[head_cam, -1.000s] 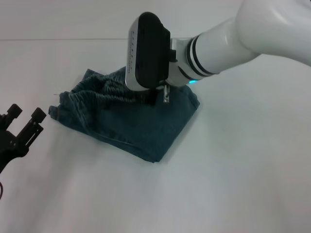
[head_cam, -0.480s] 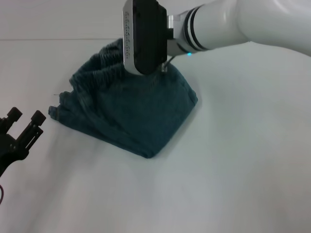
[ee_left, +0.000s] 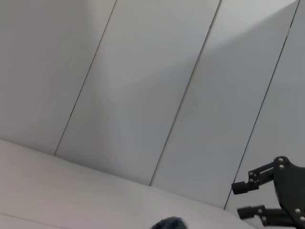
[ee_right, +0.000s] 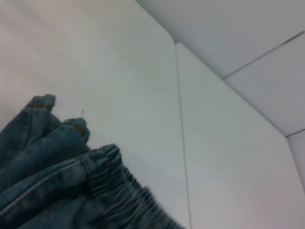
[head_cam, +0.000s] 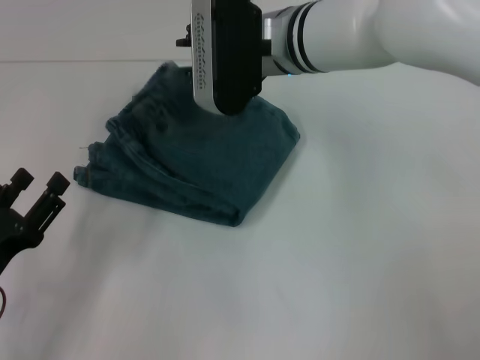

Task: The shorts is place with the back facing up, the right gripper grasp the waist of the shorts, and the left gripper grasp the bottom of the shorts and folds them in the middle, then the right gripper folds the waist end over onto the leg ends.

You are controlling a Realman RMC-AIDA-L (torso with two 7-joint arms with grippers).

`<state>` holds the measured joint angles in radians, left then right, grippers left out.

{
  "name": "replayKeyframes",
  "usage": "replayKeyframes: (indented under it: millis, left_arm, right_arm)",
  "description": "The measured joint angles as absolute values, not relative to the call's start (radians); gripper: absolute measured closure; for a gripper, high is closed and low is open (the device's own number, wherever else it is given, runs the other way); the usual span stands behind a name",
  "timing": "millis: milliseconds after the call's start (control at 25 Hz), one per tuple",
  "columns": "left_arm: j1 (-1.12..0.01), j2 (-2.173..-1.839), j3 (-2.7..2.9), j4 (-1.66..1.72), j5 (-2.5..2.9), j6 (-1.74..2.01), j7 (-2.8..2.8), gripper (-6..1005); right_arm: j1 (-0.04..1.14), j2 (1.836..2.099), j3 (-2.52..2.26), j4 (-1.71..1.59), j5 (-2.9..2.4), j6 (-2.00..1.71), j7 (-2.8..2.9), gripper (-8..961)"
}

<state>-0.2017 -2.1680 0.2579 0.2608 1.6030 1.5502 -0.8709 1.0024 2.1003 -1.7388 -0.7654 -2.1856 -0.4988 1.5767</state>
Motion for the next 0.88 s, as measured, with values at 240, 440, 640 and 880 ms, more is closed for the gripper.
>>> replayKeyframes:
  millis: [240, 440, 640, 880]
  left_arm:
    - [-0.208, -2.166, 0.258, 0.263, 1.603, 1.548, -0.871, 264]
    - [-0.215, -2.164, 0.268, 0.273, 1.603, 1.550, -0.862, 264]
    - [-0.221, -2.164, 0.292, 0.299, 1.603, 1.574, -0.830, 263]
    - [-0.240, -2.162, 0.294, 0.312, 1.603, 1.612, -0.813, 263]
  right_arm:
    - [0.967, 2.101, -1.731, -0.783, -2.154, -0.489, 1.572, 485]
    - [0.850, 2.097, -1.648, -0.903, -2.075, -0.521, 1.580, 345]
    - [0.595, 2.091, -1.557, -1.103, -1.845, -0.654, 1.572, 222]
    - [0.353, 2.090, -1.436, -1.159, -1.523, -0.916, 1.507, 27]
